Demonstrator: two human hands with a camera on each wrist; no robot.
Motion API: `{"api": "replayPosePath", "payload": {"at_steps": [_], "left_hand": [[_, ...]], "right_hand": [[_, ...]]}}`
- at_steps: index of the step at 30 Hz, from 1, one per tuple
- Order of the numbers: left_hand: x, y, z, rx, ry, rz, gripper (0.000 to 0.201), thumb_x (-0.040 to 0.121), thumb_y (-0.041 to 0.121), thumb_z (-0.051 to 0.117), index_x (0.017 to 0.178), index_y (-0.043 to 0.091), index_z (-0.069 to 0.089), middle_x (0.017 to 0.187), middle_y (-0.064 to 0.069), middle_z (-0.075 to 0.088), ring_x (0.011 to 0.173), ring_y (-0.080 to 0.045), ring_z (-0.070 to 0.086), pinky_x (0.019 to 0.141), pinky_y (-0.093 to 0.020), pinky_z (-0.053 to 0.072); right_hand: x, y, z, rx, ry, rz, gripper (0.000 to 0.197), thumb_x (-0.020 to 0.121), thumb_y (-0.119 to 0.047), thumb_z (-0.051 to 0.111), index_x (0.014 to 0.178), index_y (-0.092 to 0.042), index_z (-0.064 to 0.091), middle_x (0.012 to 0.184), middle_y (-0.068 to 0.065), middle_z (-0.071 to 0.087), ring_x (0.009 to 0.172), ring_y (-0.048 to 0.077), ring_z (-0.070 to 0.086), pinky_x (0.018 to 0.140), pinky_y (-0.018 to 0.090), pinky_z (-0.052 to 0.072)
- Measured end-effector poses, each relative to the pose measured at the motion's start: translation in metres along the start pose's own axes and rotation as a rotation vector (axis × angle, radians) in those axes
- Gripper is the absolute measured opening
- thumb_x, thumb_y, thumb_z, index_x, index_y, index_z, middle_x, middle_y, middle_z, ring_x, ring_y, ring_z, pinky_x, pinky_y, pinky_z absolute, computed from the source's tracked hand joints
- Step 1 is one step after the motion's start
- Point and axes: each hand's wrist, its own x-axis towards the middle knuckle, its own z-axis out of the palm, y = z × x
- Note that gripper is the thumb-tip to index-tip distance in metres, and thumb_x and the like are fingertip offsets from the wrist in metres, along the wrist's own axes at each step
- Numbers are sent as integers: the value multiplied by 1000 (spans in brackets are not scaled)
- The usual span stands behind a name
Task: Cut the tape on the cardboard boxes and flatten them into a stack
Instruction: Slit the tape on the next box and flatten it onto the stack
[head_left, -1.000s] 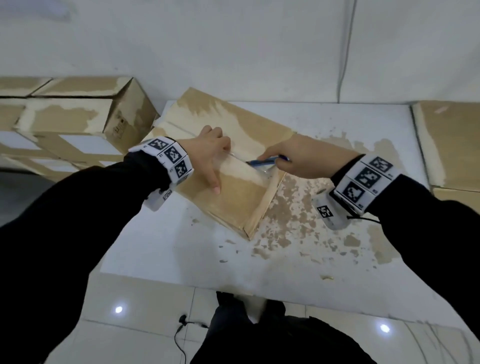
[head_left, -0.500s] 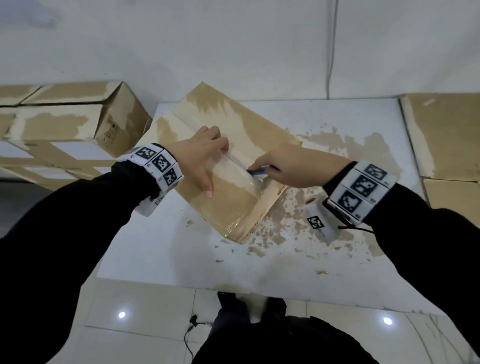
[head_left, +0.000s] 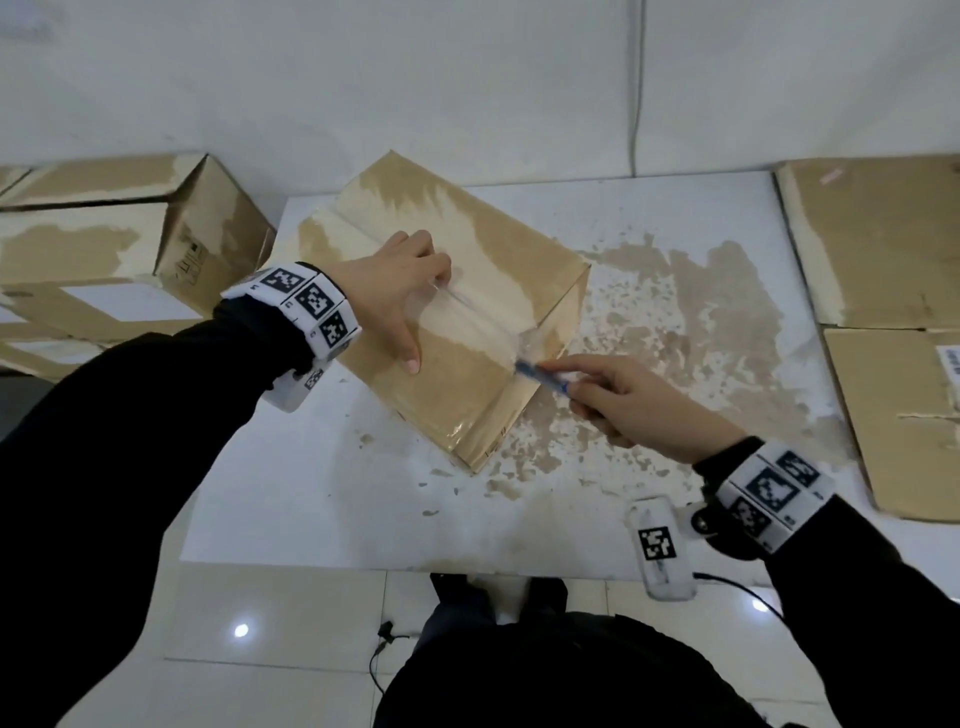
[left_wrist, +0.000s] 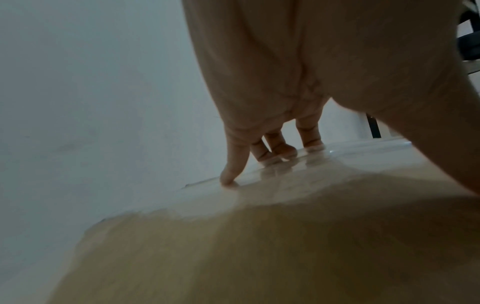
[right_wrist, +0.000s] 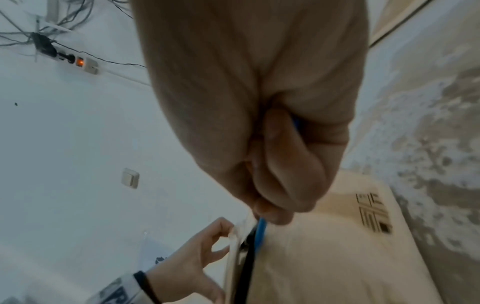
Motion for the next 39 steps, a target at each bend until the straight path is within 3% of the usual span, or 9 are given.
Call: {"api": "replayPosePath", "payload": {"at_steps": [3,7,10,16,22,27,30,36,39], "left_hand": [[-3,-3,-7,-26,94,-10,89,47,38,92,117,14,43,110,3,28,103,-15,27,91,-41,41],[-9,3,-10,-5,47,-24,79,63,55,78,124,18,44,119,-2,32,110,-18,30,96,-42,40],[-2,17,-12,44,-34,-122,73,76,72,41,123,18,51,124,-8,41,114,-25,38,101,-46,34],[19,45,1,221,-143,-389,55,98,52,27,133,17,51,142,-14,39,135,-30,28,115,-53,2],[17,36,8,-999,187,-686,51,89,40,60,127,6,56,136,-13,53,127,-30,48,101,-34,38],[26,52,11,-974,249,-800,59,87,41,64,132,4,52,130,-12,56,107,-28,56,81,-29,42],[28,57,11,-921,245,-741,50,90,27,63,131,1,51,135,-14,53,123,-28,52,90,-30,43],[23,54,10,-789,246,-661,38,89,34,63,114,5,61,117,-10,60,101,-24,56,79,-26,38],[20,52,12,-616,304,-577,34,92,43,55,91,9,60,94,-7,60,90,-26,56,74,-26,37]], "right_hand": [[-22,0,9,-151,-158,-55,36,99,-15,42,124,-38,56,66,-7,57,45,9,40,43,21,37],[-29,2,-25,-329,249,-80,37,97,-16,47,128,-36,49,81,-8,65,57,16,57,50,28,50],[-13,-3,-33,-428,378,-200,30,97,-17,49,124,-28,56,83,-13,63,51,1,50,46,16,38],[5,1,-20,-652,321,-190,30,97,-15,50,123,-23,59,91,-6,55,78,14,53,66,26,41],[5,5,-7,-659,350,-290,33,94,-5,52,123,-19,59,94,2,61,79,22,58,71,36,49],[9,12,-10,-913,476,-298,41,85,3,60,117,-22,62,73,-1,48,50,19,42,39,30,31],[15,13,-1,-1015,549,-255,53,71,11,68,112,-22,63,68,-4,35,45,7,18,39,20,8],[-1,31,-42,-619,652,-109,35,97,-8,45,129,-20,54,87,4,61,58,19,50,49,27,40],[-21,92,-47,-266,680,96,26,98,-16,45,122,-16,57,85,4,64,54,13,48,45,21,34]]}}
